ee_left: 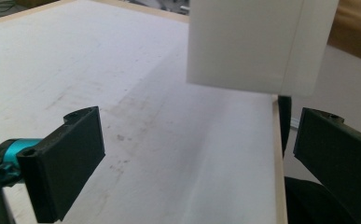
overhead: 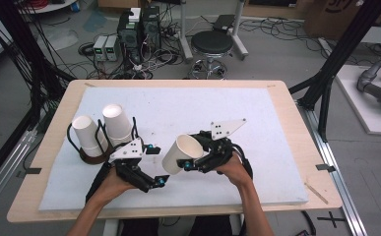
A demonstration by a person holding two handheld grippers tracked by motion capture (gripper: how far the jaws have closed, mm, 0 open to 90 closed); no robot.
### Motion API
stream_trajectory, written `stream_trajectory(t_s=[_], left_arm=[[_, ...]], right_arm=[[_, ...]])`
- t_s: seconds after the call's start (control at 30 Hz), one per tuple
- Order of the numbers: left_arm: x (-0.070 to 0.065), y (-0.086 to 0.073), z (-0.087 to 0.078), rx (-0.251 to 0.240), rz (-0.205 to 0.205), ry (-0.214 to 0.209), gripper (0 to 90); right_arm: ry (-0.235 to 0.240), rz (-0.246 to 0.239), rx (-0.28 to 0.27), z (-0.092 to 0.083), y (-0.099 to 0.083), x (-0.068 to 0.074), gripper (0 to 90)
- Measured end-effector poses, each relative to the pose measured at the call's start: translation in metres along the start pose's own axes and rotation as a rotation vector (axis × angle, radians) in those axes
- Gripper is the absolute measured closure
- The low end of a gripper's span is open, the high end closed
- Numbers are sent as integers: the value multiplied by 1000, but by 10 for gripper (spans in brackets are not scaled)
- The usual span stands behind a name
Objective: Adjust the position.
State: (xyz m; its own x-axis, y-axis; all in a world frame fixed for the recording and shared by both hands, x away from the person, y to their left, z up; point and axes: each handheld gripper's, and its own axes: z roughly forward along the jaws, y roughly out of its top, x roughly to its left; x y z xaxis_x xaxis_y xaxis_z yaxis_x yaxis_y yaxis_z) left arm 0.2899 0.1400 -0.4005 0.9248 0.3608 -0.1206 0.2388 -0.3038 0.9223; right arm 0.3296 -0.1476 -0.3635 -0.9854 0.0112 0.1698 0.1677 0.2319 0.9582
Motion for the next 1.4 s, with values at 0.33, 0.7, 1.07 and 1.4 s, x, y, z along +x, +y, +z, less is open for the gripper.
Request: stream_trajectory(t_s=[0.33, 0.7, 1.07, 1.4], left_arm=[[4, -4, -19, 53, -21, 104, 17], [11, -17, -39, 124, -100, 208, 23], [21, -34, -60, 113, -139, 269, 23], [20, -47, -68, 101, -134, 276, 23]], right_arm=[[-61, 1, 7, -10, -1, 1, 281], [-127, -9, 7, -23, 2, 1, 281], [-171, -3, 23, -33, -1, 1, 281], [-190, -1, 17, -40, -3, 1, 281]])
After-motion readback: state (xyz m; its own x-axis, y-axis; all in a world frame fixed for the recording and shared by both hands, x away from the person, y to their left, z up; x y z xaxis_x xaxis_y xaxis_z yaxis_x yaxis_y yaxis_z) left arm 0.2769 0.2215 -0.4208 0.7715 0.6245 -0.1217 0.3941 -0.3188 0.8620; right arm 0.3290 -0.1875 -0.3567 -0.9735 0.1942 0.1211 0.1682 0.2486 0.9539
